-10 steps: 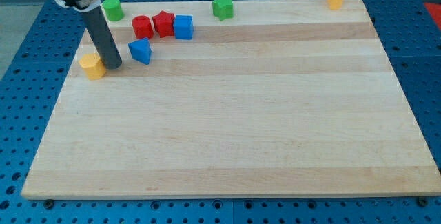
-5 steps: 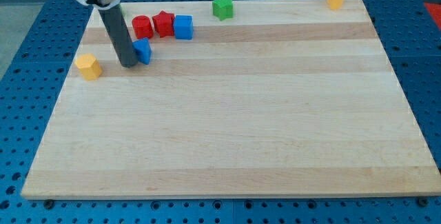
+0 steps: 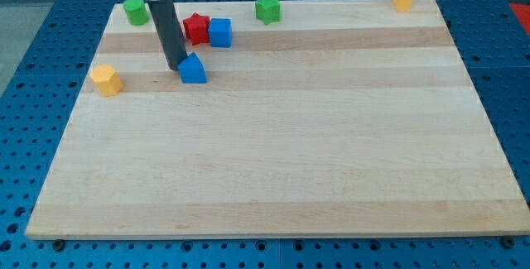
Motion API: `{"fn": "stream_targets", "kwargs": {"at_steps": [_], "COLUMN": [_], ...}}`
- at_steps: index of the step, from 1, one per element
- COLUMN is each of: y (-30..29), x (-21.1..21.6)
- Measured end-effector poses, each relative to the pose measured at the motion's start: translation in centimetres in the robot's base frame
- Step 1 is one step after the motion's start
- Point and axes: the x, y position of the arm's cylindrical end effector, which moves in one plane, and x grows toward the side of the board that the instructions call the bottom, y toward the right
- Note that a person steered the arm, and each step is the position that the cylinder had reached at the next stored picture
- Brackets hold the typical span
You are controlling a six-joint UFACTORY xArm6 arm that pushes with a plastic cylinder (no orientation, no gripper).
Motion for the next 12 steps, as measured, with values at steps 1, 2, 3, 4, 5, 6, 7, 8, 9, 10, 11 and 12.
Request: {"fn": "stream_targets", "kwargs": {"at_steps": [1,2,3,4,5,6,7,8,9,10,11,12], "y": [2.3,4.8,5.0,5.5,7.0,9.0,11.7,14.6,17.4,20.0,21.1,21.2], "x": [2.1,3.5,3.6,5.1,6.9,7.6,7.6,7.0,5.8,5.0,3.7,3.0]}}
